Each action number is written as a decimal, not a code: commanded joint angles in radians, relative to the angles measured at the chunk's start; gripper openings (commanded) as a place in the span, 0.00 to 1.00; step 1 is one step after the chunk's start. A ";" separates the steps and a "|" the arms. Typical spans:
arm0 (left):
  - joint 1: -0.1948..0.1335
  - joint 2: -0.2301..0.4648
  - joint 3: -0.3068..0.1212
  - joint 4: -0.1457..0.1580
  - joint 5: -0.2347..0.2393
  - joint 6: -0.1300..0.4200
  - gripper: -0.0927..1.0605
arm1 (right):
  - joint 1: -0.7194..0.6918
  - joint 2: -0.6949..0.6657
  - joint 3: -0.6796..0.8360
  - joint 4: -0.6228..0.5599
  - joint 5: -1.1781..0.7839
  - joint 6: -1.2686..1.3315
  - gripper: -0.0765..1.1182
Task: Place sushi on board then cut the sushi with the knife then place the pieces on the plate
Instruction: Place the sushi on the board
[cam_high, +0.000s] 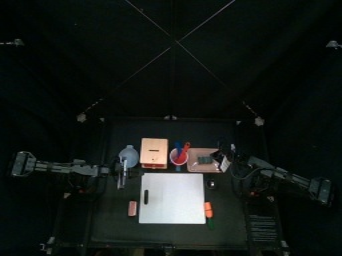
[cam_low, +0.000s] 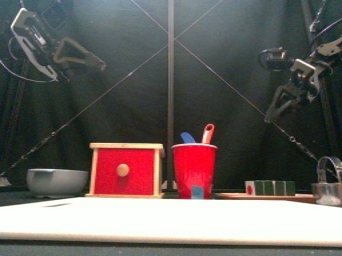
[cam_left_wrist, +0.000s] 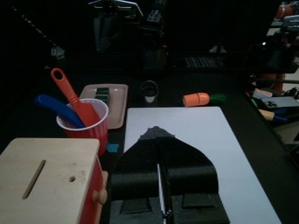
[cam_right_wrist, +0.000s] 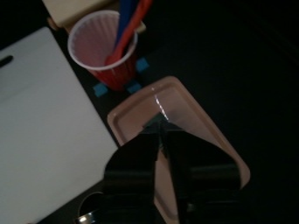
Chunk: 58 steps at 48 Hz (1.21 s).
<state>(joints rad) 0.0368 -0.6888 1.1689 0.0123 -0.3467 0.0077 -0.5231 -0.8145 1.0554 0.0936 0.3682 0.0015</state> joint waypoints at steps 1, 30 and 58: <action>0.005 0.012 -0.028 0.000 -0.011 -0.002 0.07 | -0.008 0.051 -0.038 -0.008 0.028 -0.008 0.62; 0.031 0.023 -0.023 -0.002 -0.011 -0.006 0.07 | -0.002 0.331 -0.118 -0.074 0.100 -0.256 0.86; 0.037 0.023 -0.011 -0.055 -0.011 -0.006 0.07 | -0.100 0.581 -0.178 0.100 0.098 -0.588 0.86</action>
<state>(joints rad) 0.0706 -0.6657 1.1704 -0.0368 -0.3467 0.0015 -0.6167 -0.2378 0.9050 0.1871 0.4725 -0.5737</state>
